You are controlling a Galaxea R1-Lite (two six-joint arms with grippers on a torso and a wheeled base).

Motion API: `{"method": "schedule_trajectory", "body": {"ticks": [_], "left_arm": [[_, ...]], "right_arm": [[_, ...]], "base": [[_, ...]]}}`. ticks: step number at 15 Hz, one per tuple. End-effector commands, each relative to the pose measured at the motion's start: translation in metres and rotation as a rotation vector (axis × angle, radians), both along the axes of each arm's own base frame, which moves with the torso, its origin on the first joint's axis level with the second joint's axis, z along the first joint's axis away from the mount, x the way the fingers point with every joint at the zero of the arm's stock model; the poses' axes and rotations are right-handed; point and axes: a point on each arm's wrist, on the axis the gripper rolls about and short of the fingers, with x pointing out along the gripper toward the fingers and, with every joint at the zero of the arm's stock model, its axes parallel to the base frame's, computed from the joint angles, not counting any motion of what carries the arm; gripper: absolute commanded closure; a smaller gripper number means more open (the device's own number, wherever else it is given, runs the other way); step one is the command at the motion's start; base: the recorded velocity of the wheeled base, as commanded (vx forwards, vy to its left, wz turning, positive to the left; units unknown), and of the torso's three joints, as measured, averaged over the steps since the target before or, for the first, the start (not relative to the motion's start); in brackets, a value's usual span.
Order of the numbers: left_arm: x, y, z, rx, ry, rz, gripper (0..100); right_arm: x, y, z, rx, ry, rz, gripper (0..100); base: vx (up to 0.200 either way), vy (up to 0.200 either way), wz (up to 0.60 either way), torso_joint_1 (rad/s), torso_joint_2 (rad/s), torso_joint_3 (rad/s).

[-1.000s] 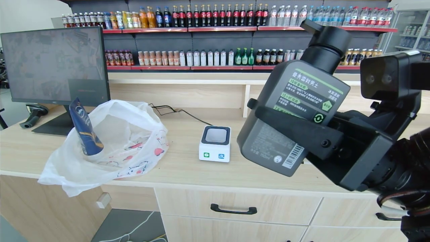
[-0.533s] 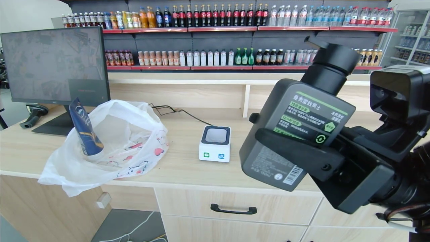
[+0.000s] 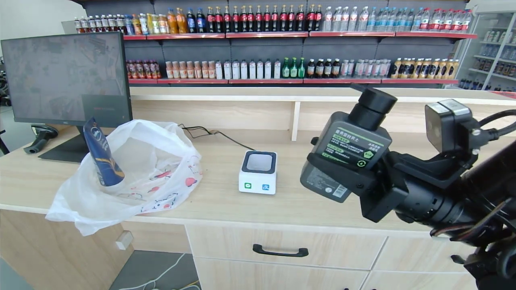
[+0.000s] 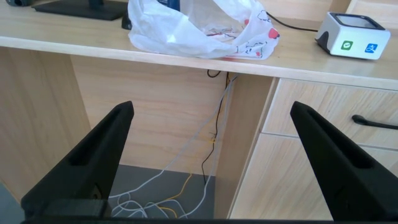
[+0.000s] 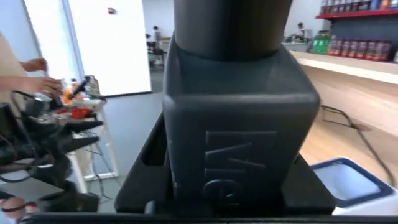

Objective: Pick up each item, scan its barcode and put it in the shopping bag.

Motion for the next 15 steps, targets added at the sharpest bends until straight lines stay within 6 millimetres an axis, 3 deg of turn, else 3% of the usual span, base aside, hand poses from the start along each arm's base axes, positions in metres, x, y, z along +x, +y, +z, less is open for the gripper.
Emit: {"method": "schedule_trajectory", "body": {"ticks": [1, 3, 4, 5, 8, 15], "left_arm": [[0.000, 0.000, 0.000, 0.000, -0.001, 0.000, 0], [0.000, 0.000, 0.000, 0.000, -0.001, 0.000, 0], [0.000, 0.000, 0.000, 0.000, -0.001, 0.000, 0], [0.000, 0.000, 0.000, 0.000, -0.001, 0.000, 0], [0.000, 0.000, 0.000, 0.000, -0.001, 0.000, 0], [0.000, 0.000, 0.000, 0.004, -0.001, -0.001, 0]], "right_arm": [[0.026, -0.022, -0.023, -0.095, -0.034, -0.162, 100], [0.034, -0.047, -0.032, -0.149, -0.067, -0.399, 100], [0.034, -0.049, -0.033, -0.151, -0.063, -0.427, 100], [0.033, -0.055, -0.034, -0.133, -0.023, -0.634, 100], [0.037, -0.061, -0.032, -0.073, 0.031, -0.873, 100], [0.037, -0.081, -0.032, -0.053, 0.062, -1.007, 100]], "base": [[0.000, 0.000, 0.00, 0.000, 0.00, 0.000], [0.000, 0.000, 0.00, 0.000, 0.00, 0.000], [0.000, 0.000, 0.00, 0.000, 0.00, 0.000], [0.000, 0.000, 0.00, 0.000, 0.00, 0.000], [0.000, 0.000, 0.00, 0.000, 0.00, 0.000], [0.000, 0.000, 0.00, 0.000, 0.00, 0.000]]}}
